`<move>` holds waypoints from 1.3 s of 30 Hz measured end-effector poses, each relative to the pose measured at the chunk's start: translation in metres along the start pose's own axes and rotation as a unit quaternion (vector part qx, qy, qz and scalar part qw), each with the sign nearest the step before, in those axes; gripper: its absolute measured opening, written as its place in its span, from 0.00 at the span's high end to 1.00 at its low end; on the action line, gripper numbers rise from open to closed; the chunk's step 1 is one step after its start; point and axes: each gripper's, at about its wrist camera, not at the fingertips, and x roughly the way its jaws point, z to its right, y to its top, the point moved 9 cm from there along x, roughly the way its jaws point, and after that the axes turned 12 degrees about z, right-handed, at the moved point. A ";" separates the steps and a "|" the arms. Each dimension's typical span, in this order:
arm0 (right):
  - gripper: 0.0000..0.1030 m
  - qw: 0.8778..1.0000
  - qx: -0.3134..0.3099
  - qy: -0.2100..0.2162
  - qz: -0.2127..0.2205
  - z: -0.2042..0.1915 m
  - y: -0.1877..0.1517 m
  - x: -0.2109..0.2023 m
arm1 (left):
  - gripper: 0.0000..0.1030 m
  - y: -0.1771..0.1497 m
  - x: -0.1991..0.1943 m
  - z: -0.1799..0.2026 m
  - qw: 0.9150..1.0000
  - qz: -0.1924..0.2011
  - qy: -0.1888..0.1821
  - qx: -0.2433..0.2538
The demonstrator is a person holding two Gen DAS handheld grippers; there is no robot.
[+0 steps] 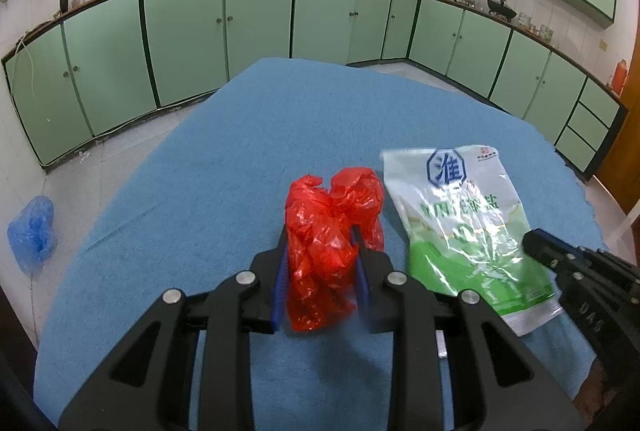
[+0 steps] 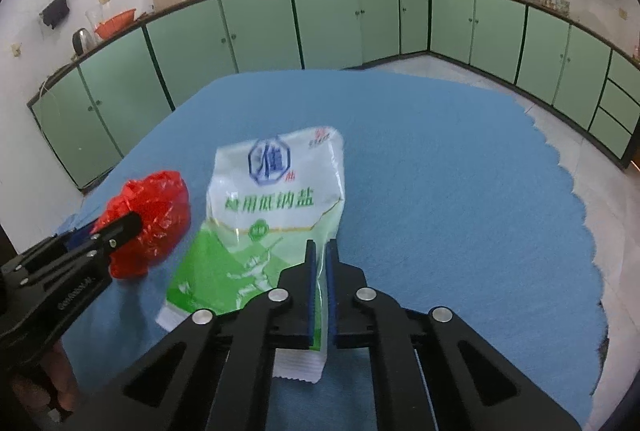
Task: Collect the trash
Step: 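Grasp the white-green salt bag with the right tool while the left tool holds the red bag, then carry the red bag and salt bag over the bin with both tools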
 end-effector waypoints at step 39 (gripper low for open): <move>0.98 1.000 0.023 -0.005 -0.017 0.032 0.000 -0.002 | 0.75 0.002 0.005 0.021 0.999 -0.003 -0.029 0.014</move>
